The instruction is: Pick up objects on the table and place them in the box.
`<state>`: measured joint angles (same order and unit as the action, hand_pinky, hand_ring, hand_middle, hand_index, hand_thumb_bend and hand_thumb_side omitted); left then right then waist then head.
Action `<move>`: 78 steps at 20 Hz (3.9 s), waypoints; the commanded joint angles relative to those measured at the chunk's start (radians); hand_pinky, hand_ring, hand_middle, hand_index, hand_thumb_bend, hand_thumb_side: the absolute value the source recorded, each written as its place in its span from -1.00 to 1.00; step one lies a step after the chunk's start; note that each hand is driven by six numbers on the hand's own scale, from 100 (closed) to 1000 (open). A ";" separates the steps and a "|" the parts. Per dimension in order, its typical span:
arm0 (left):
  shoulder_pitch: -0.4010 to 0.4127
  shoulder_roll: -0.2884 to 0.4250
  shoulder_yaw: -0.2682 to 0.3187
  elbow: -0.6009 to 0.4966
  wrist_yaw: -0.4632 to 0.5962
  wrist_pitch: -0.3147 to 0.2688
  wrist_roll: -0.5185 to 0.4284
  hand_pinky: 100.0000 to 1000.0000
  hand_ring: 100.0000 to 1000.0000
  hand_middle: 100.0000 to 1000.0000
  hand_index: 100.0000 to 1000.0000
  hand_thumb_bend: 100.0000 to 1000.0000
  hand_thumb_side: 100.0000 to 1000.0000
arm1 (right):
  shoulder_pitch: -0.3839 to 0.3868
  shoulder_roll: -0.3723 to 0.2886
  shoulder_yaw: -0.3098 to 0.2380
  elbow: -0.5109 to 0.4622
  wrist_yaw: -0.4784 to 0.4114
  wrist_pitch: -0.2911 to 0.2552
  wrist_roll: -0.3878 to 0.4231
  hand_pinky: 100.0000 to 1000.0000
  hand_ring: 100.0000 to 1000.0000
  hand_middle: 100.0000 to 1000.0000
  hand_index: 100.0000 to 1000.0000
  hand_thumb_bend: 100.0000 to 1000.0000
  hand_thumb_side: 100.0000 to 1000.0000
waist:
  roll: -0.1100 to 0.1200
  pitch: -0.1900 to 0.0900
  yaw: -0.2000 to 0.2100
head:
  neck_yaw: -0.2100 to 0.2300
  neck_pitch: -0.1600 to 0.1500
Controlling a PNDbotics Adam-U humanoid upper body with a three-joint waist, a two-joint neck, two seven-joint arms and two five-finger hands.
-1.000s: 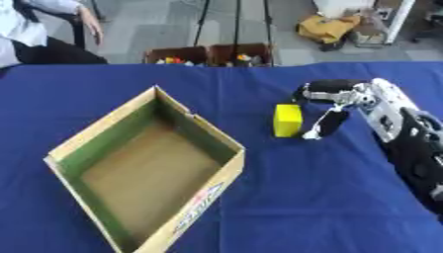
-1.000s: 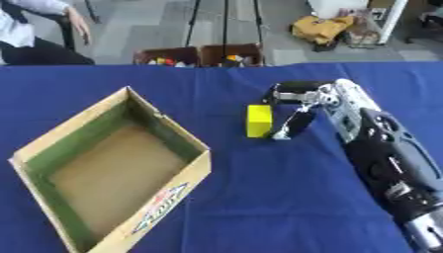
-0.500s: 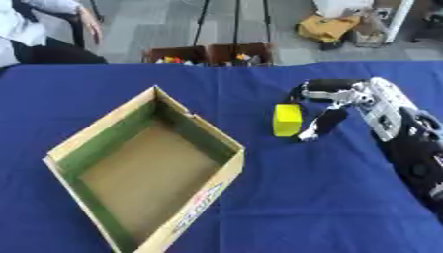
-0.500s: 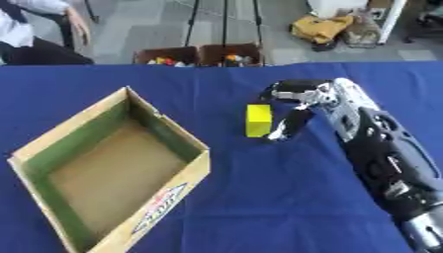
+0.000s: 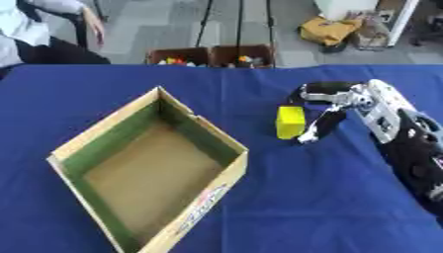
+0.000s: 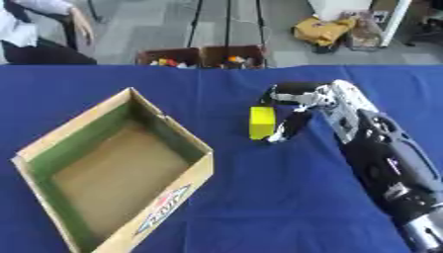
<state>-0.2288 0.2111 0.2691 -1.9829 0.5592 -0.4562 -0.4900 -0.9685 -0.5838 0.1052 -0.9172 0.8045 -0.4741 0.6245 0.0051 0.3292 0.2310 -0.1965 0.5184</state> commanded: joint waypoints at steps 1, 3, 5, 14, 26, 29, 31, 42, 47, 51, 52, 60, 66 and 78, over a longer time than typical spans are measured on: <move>-0.011 0.018 0.002 -0.017 0.003 0.004 0.000 0.48 0.37 0.75 0.94 -1.00 1.00 | -0.025 -0.014 -0.006 -0.024 0.003 0.017 -0.028 0.36 0.34 -0.08 0.32 -0.08 -0.40 | -0.014 -0.002 0.003 | -0.003 -0.012; -0.011 0.017 0.002 -0.017 0.002 0.005 -0.001 0.48 0.37 0.75 0.94 -1.00 1.00 | -0.026 -0.013 -0.007 -0.024 0.007 0.034 -0.051 0.27 0.25 -0.19 0.21 -0.21 -0.51 | -0.015 -0.001 0.005 | -0.003 -0.012; -0.011 0.016 0.002 -0.017 0.001 0.006 -0.001 0.48 0.37 0.75 0.94 -1.00 1.00 | -0.025 -0.013 -0.006 -0.023 0.008 0.049 -0.074 0.20 0.18 -0.26 0.13 -0.36 -0.60 | -0.014 0.000 0.005 | -0.002 -0.011; -0.011 0.017 0.002 -0.017 -0.001 0.010 0.001 0.48 0.37 0.75 0.94 -1.00 1.00 | -0.022 -0.020 -0.001 -0.035 -0.022 0.082 -0.119 0.04 0.03 -0.50 -0.13 -1.00 -0.97 | -0.015 -0.003 0.005 | -0.001 -0.012; -0.005 0.024 0.004 -0.017 0.005 0.010 0.007 0.48 0.37 0.75 0.94 -1.00 1.00 | -0.022 -0.059 -0.011 -0.199 -0.178 0.114 -0.128 -0.05 -0.07 -0.71 -0.33 -1.00 -1.00 | -0.013 -0.015 -0.005 | 0.005 -0.009; -0.004 0.028 0.004 -0.017 0.007 0.010 0.009 0.48 0.37 0.75 0.94 -1.00 1.00 | -0.025 -0.068 -0.009 -0.267 -0.223 0.123 -0.123 -0.06 -0.07 -0.73 -0.34 -1.00 -1.00 | -0.014 -0.019 -0.005 | 0.002 -0.009; -0.003 0.030 0.003 -0.017 0.009 0.009 0.010 0.48 0.37 0.75 0.94 -1.00 1.00 | -0.030 -0.070 -0.005 -0.309 -0.253 0.131 -0.116 -0.06 -0.07 -0.73 -0.35 -1.00 -1.00 | -0.014 -0.022 -0.003 | -0.001 -0.008; 0.000 0.035 -0.003 -0.017 0.021 0.009 0.006 0.48 0.37 0.75 0.94 -1.00 1.00 | -0.093 -0.028 0.070 -0.476 -0.415 0.184 -0.071 -0.08 -0.09 -0.73 -0.36 -1.00 -1.00 | -0.019 -0.031 0.021 | -0.027 -0.004; -0.004 0.031 -0.008 -0.017 0.025 0.013 0.002 0.48 0.36 0.75 0.94 -1.00 1.00 | -0.126 0.026 0.091 -0.493 -0.483 0.216 -0.024 -0.08 -0.09 -0.74 -0.37 -1.00 -1.00 | -0.021 -0.029 0.037 | -0.041 -0.004; -0.008 0.026 -0.011 -0.017 0.030 0.015 -0.002 0.48 0.36 0.75 0.94 -1.00 1.00 | -0.135 0.073 0.106 -0.492 -0.483 0.229 0.016 -0.08 -0.09 -0.74 -0.37 -1.00 -1.00 | -0.022 -0.026 0.057 | -0.051 -0.008; -0.009 0.026 -0.012 -0.017 0.032 0.015 -0.002 0.48 0.36 0.75 0.94 -1.00 1.00 | -0.137 0.086 0.108 -0.489 -0.476 0.230 0.022 -0.08 -0.09 -0.74 -0.37 -1.00 -1.00 | -0.022 -0.025 0.060 | -0.054 -0.009; -0.018 0.024 -0.017 -0.017 0.047 0.017 -0.003 0.48 0.36 0.75 0.93 -1.00 1.00 | -0.131 0.202 0.118 -0.453 -0.402 0.228 0.048 -0.07 -0.09 -0.75 -0.38 -1.00 -1.00 | -0.024 -0.022 0.085 | -0.072 -0.012; -0.024 0.026 -0.018 -0.017 0.056 0.016 0.001 0.48 0.36 0.75 0.93 -1.00 1.00 | -0.114 0.248 0.129 -0.409 -0.329 0.208 0.046 -0.07 -0.09 -0.76 -0.39 -1.00 -1.00 | -0.031 -0.017 0.100 | -0.079 -0.016; -0.044 0.030 -0.023 -0.017 0.078 0.001 0.003 0.48 0.36 0.73 0.92 -1.00 1.00 | -0.084 0.293 0.176 -0.313 -0.178 0.110 0.028 -0.09 -0.10 -0.73 -0.36 -1.00 -1.00 | -0.038 -0.004 0.106 | -0.084 -0.020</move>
<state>-0.2636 0.2198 0.2480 -1.9829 0.6290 -0.4487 -0.4880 -1.0364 -0.2904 0.2797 -1.2298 0.6053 -0.3501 0.6561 -0.0207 0.3292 0.3347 -0.2765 0.5083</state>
